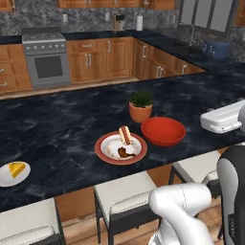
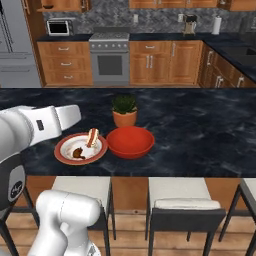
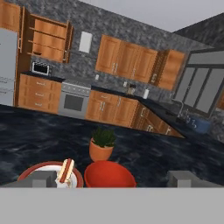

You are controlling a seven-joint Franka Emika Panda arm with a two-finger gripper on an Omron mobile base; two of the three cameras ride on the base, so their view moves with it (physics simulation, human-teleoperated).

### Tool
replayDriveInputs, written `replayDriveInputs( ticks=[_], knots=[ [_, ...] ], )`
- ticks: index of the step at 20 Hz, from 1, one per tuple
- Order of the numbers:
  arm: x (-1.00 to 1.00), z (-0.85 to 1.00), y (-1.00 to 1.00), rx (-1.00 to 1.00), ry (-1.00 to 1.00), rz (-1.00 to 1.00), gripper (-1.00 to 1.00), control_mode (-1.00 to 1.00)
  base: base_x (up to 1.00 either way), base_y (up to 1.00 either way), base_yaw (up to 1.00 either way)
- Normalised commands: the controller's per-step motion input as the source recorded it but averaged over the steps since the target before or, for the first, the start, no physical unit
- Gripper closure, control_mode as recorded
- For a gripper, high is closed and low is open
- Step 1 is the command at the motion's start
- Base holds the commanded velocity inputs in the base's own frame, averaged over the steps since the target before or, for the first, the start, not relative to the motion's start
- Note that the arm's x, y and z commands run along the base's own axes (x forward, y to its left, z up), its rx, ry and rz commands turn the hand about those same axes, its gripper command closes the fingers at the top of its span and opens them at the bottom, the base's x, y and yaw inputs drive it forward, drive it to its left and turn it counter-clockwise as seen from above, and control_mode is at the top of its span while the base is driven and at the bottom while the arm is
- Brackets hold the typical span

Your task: Take the smaller bowl and place it next to the appetizer plate on the dining counter , and place the larger bowl next to the plate with cooked food.

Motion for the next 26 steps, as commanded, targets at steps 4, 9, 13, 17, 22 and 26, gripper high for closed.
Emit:
replayDriveInputs(
  ticks=[4,9,13,17,22,26],
  knots=[
    [0.0,0.0,0.0,0.0,0.0,0.0,-1.0,1.0,-0.87,1.0,0.24],
    [0.0,0.0,0.0,0.0,0.0,0.0,-1.0,1.0,-0.89,1.0,0.23],
    [0.0,0.0,0.0,0.0,0.0,0.0,-1.0,1.0,-1.0,0.88,0.18],
    [0.0,0.0,0.0,0.0,0.0,0.0,-1.0,1.0,-1.0,0.13,0.07],
    [0.0,0.0,0.0,0.0,0.0,0.0,-1.0,1.0,-1.0,-0.25,0.01],
    [0.0,0.0,0.0,0.0,0.0,0.0,-1.0,1.0,-0.81,0.51,0.04]
  ],
)
